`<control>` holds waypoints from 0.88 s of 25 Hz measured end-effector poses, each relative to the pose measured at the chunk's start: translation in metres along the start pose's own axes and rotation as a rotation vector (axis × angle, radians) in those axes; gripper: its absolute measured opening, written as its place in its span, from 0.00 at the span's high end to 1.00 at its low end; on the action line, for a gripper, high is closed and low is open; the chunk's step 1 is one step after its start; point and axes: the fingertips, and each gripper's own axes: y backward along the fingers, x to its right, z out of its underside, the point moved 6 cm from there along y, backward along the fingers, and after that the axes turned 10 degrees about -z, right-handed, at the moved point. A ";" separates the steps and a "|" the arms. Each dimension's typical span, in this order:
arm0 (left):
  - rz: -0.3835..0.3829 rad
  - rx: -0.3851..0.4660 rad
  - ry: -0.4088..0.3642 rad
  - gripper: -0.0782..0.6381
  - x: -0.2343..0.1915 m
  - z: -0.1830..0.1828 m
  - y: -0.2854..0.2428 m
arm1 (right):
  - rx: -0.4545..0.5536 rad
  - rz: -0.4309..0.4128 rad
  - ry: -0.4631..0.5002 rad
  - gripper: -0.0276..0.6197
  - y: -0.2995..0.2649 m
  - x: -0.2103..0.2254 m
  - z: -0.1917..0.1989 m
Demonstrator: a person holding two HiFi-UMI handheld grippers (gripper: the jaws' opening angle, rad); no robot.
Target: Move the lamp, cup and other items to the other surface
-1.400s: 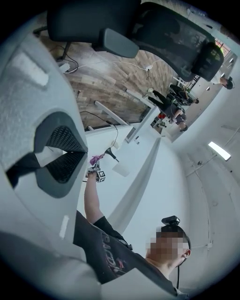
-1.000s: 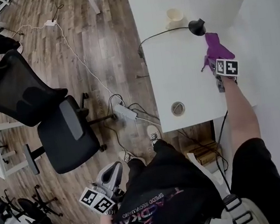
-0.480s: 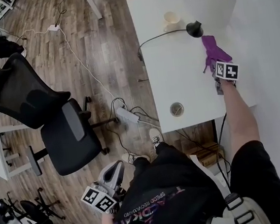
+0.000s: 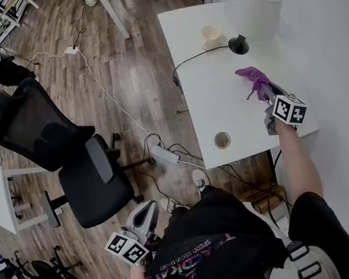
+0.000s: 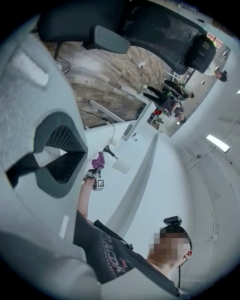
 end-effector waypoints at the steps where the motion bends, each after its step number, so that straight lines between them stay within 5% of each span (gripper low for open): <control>1: 0.006 0.000 -0.005 0.90 0.000 -0.001 0.000 | 0.018 -0.035 0.006 0.82 0.005 -0.014 -0.004; 11: 0.099 -0.001 -0.029 0.90 -0.026 -0.015 0.010 | 0.137 -0.425 0.134 0.82 0.040 -0.196 -0.027; 22: 0.248 0.019 -0.030 0.90 -0.072 -0.057 0.045 | 0.050 -0.712 0.180 0.81 0.045 -0.416 0.059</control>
